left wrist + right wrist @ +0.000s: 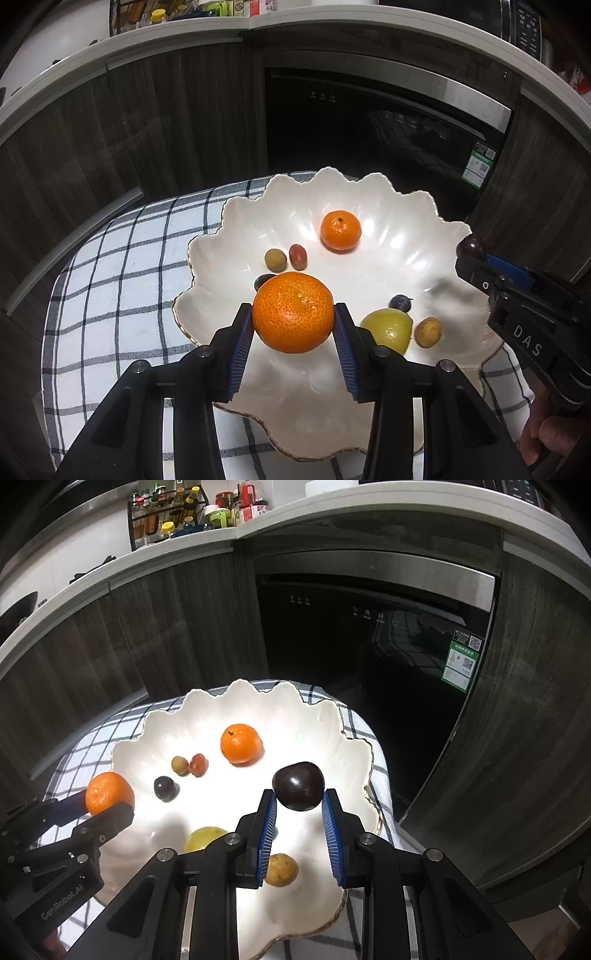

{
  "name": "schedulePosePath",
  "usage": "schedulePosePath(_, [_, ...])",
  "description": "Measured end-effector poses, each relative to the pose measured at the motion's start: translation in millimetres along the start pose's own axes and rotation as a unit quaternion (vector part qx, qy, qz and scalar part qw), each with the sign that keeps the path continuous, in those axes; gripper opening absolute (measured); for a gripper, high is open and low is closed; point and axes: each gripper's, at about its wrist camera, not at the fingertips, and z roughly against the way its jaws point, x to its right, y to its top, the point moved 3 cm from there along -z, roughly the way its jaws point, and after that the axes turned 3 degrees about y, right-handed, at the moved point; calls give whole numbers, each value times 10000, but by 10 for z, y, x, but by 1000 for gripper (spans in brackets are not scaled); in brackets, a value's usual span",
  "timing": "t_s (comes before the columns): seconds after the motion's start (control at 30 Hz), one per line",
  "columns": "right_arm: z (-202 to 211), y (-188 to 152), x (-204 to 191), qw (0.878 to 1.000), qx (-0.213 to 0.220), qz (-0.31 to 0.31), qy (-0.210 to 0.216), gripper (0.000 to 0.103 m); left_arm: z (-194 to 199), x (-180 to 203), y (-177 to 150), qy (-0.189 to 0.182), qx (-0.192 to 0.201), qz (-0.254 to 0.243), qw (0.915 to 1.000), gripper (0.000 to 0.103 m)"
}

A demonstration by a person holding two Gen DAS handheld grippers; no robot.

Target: Organize fruits

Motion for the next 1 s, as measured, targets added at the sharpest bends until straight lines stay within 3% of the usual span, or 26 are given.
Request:
schedulePosePath(0.17, [-57,13,-15,10000,-60,56,39,29,-54,15,-6,-50,-104,-52,9999,44])
schedulePosePath(0.2, [-70,16,-25,9999,-91,95,34,30,-52,21,-5,-34,-91,-74,9999,51])
schedulePosePath(0.23, [-73,17,-27,9999,-99,103,42,41,-32,22,0,-2,-32,-83,10000,63])
schedulePosePath(0.27, [-72,20,-30,9999,-92,101,62,55,-2,17,10,56,59,-78,9999,67])
schedulePosePath(0.37, [-12,41,-29,9999,77,80,52,68,34,5,37,150,144,-120,9997,70])
schedulePosePath(0.47, [37,64,-68,9997,147,162,64,71,62,-24,55,193,180,-97,9996,77])
schedulePosePath(0.53, [71,80,-92,9996,176,197,86,75,98,-48,69,238,239,-45,9994,86])
schedulePosePath(0.8, [257,95,-129,9994,282,201,63,82,308,-110,75,382,392,64,9985,98])
schedulePosePath(1.0, [411,60,-143,9993,326,194,71,82,505,-120,41,462,506,102,9976,98])
